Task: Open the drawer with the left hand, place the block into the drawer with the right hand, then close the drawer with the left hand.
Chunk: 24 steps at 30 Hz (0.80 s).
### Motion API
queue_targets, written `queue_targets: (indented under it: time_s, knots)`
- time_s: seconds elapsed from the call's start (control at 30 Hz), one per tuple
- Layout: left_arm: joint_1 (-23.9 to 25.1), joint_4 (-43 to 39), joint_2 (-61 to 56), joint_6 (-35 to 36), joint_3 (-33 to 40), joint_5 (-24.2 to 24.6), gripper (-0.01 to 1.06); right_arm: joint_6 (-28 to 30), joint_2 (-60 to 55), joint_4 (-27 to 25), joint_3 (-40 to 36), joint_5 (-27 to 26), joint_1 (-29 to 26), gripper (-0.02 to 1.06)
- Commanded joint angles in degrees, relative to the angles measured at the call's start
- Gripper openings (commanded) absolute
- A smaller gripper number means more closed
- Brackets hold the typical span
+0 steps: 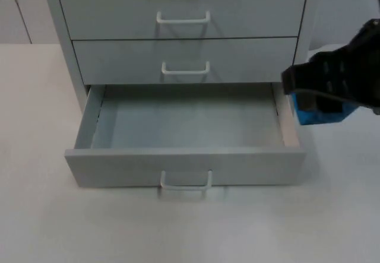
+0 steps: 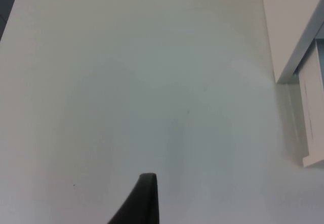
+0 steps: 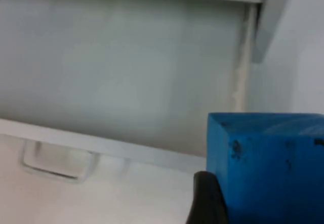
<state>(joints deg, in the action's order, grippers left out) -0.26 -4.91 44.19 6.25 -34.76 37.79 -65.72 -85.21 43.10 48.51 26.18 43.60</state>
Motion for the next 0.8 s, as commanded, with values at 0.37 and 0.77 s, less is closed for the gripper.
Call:
queue_targets:
  time_s: [0.37,0.77]
  knots:
    - [0.3,0.4,-0.4,0.0,0.3,-0.7,1.0,-5.4,-18.7,5.1,15.7,-1.1,2.3,0.0]
    - [0.3,0.7,-0.4,0.0,0.3,-0.8,1.0,-13.0,-28.1,11.9,21.5,-1.3,2.2,0.0]
